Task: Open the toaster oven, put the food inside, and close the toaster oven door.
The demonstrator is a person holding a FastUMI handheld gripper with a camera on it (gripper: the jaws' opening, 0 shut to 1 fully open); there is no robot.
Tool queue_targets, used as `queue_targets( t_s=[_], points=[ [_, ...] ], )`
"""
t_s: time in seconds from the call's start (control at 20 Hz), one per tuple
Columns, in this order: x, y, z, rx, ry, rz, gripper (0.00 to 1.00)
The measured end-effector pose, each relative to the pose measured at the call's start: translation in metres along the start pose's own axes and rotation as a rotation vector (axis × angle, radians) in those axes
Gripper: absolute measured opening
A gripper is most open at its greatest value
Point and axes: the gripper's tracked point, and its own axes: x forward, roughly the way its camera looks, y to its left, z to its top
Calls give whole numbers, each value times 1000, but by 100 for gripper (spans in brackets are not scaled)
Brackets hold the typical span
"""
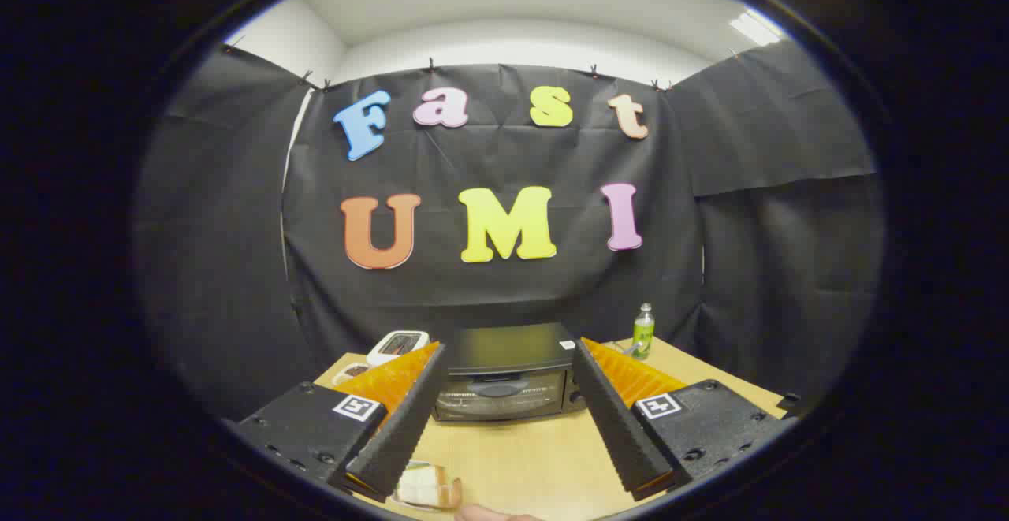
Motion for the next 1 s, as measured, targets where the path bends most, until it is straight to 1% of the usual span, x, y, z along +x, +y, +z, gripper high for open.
queue_targets(
  t_s=[0.1,0.65,1.0],
  points=[
    [-4,-2,3,-6,-12,13,100],
    [-21,-15,9,-14,-47,5,100],
    [-12,-18,4,-7,-37,3,100]
  ],
)
